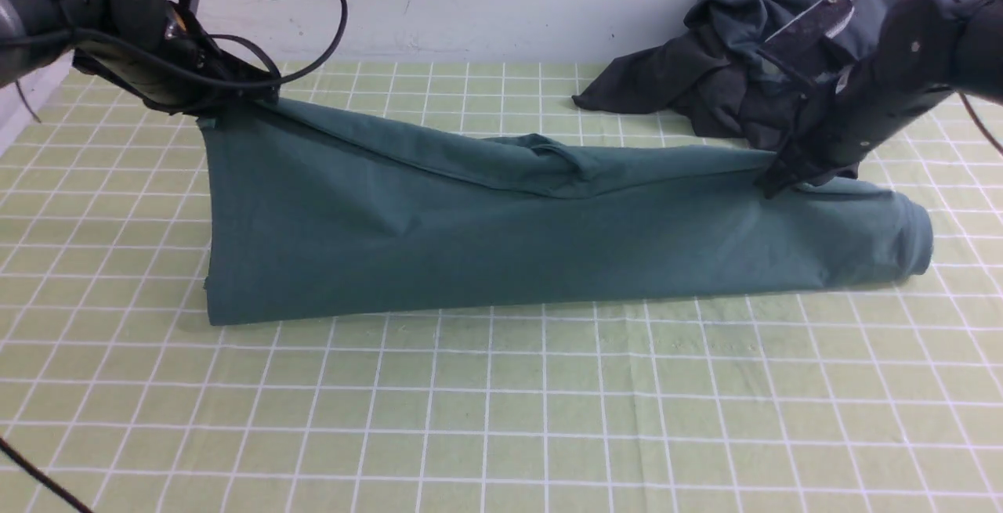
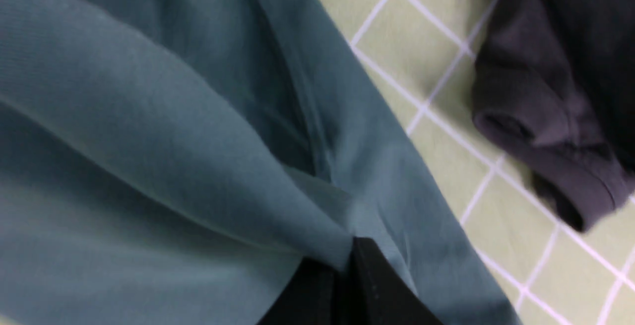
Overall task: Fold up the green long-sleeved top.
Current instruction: Use both arms to drag the lower edge of the fabric forward and fold it over the upper edge, then use the right arm to clamp the right edge of the fabric
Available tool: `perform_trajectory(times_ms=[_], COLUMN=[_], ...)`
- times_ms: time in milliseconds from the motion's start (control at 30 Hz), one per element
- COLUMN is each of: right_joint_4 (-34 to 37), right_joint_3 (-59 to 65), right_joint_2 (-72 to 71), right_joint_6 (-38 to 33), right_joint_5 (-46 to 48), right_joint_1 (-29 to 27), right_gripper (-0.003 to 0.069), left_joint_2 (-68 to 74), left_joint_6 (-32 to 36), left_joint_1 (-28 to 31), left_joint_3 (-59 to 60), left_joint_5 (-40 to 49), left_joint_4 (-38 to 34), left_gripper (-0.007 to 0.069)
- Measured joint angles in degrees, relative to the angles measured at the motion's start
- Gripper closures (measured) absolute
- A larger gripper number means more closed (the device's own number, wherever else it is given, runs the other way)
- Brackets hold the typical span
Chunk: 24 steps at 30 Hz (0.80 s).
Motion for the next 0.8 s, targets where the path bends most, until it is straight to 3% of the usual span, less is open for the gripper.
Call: perform_trajectory(times_ms=[200, 267, 333, 367, 433, 500, 600, 667, 800], right_joint_4=[0.01, -0.06, -0.86, -1.07, -3.10, -4.05, -2.47, 1.78, 14.18], right_joint_3=[-11.86, -15.08, -17.69, -17.99, -20.08, -21.66, -23.83, -24.64, -24.90], right_joint_2=[9.43, 11.47, 12.85, 12.85, 12.91, 12.91, 12.91, 12.91, 13.67], right_joint_6=[1.43, 2.74, 6.48, 6.89, 13.85, 18.09, 18.74, 14.12, -0.25], right_joint_5=[4.42, 5.30, 5.43, 5.43, 5.26, 5.48, 8.00, 10.42, 13.08], right_joint_1=[-0.11, -0.16, -0.16, -0.16, -0.16, -0.16, 0.24, 1.20, 4.19], right_gripper=[0.0631, 0.0591, 0.0497, 0.0490, 0.0402, 0.0382, 0.0400, 0.0453, 0.0584], left_joint_2=[11.14, 14.60, 18.92, 19.18, 21.73, 22.08, 21.84, 21.01, 18.39], left_joint_6=[-0.59, -1.16, -3.08, -3.08, -6.48, -8.39, -9.70, -9.62, -6.69], left_joint_1=[0.27, 0.65, 1.22, 1.31, 1.99, 2.24, 2.35, 2.29, 1.51], left_joint_3=[-9.66, -12.44, -16.12, -16.37, -19.56, -20.90, -23.15, -24.69, -26.13], left_joint_5=[-1.10, -1.29, -1.66, -1.72, -2.43, -2.43, -1.45, 1.43, 9.26], left_joint_4=[2.10, 2.35, 2.55, 2.61, 3.31, 3.98, 4.59, 4.59, 3.89], left_gripper=[0.0602, 0.0573, 0.0486, 0.0468, 0.0319, 0.0246, 0.0172, 0.0169, 0.0298])
